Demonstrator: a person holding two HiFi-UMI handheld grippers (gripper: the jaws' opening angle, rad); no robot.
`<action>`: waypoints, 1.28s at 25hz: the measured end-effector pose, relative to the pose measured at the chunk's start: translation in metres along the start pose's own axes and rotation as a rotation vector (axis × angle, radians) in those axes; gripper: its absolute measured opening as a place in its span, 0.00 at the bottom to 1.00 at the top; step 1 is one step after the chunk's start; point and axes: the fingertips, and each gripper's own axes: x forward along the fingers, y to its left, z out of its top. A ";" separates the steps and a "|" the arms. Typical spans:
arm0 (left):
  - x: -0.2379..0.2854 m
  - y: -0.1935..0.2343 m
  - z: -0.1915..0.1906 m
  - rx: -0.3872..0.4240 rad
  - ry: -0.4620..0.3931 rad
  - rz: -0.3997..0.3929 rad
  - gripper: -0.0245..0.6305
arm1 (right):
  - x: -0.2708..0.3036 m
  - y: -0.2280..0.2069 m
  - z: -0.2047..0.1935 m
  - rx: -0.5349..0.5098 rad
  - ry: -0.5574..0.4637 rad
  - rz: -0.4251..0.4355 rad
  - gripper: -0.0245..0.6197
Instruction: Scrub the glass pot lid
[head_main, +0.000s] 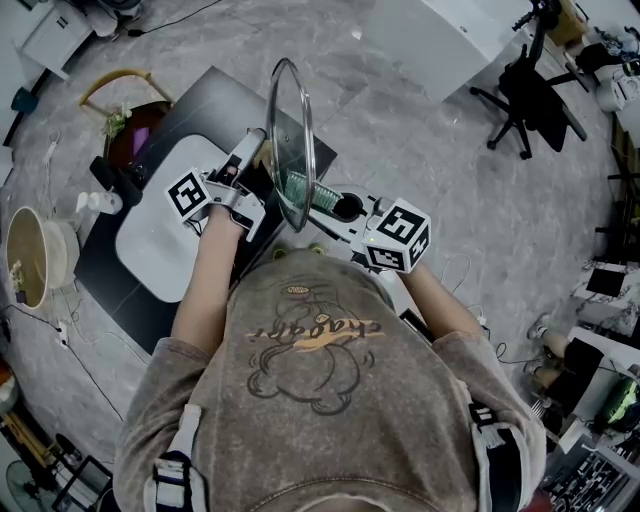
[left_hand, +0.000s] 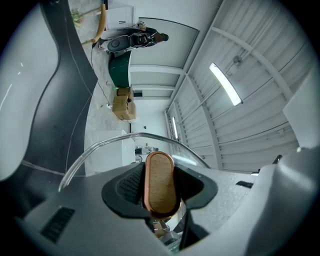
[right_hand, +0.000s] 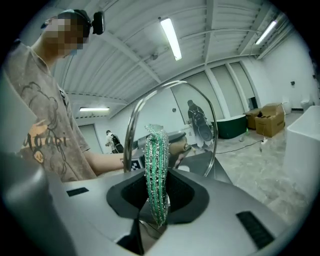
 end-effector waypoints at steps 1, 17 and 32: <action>-0.001 0.002 0.000 -0.003 0.000 0.002 0.30 | -0.002 0.001 0.006 0.000 -0.011 0.001 0.18; 0.007 -0.009 -0.022 -0.060 0.053 -0.030 0.30 | -0.021 -0.024 0.081 -0.077 -0.109 -0.049 0.18; 0.007 -0.010 -0.025 -0.087 0.063 -0.022 0.30 | 0.009 -0.070 0.079 -0.086 -0.086 -0.136 0.18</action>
